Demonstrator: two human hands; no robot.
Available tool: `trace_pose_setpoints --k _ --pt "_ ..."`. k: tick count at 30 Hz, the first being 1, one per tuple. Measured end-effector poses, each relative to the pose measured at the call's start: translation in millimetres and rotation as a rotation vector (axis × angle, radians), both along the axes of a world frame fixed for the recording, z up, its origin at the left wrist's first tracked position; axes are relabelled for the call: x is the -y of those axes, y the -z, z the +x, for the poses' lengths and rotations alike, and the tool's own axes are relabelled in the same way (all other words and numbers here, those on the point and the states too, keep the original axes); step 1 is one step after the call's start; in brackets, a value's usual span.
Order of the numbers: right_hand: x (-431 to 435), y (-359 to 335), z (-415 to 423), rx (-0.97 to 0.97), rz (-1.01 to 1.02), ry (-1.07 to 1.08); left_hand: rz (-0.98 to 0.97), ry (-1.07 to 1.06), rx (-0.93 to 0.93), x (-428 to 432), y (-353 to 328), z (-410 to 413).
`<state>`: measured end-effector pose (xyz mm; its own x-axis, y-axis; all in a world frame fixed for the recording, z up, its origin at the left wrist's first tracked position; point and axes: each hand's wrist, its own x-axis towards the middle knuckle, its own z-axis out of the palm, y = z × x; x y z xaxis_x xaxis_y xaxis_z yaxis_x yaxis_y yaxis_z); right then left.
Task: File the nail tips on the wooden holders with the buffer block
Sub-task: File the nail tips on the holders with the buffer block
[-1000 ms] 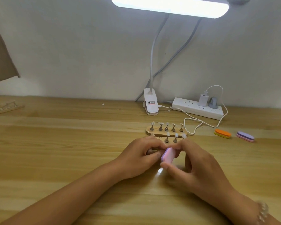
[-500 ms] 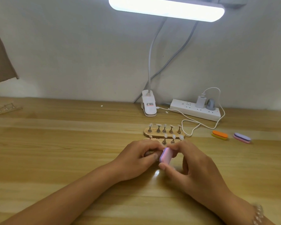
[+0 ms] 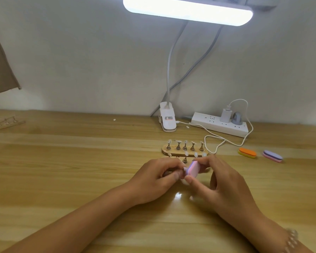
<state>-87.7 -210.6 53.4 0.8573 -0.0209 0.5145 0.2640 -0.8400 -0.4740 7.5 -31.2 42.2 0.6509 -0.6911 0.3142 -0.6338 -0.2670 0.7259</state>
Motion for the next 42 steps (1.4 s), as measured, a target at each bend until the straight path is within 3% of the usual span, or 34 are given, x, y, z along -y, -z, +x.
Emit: trace_pose_setpoints --k 3,7,11,16,20,24,28,33,38,42 --pt "-7 1 -4 -0.018 -0.097 -0.078 0.002 0.013 0.003 0 -1 1" --pt "3 -1 2 -0.004 0.069 0.013 -0.034 -0.019 0.013 1 -1 0" --pt "-7 0 -5 -0.021 -0.058 -0.076 -0.043 -0.013 0.010 -1 -2 0" --pt "3 -2 2 -0.012 0.106 0.001 -0.045 -0.040 0.013 0 -3 -1" --pt "-6 0 -3 -0.049 -0.017 -0.083 -0.023 -0.036 -0.001 -1 -3 -1" --pt "2 -3 2 -0.042 0.126 0.001 -0.052 -0.031 -0.017 -1 -3 -1" --pt "-9 0 -5 -0.043 -0.064 -0.046 -0.055 -0.034 -0.022 -1 0 1" --pt "7 -5 4 0.026 0.208 0.091 -0.067 -0.024 -0.028 -1 -2 0" --pt "-4 0 -1 -0.028 0.045 -0.039 -0.049 -0.046 -0.022 -1 -1 1" --pt "6 -2 5 0.001 0.141 0.059 -0.046 -0.033 -0.023 -1 -3 -2"
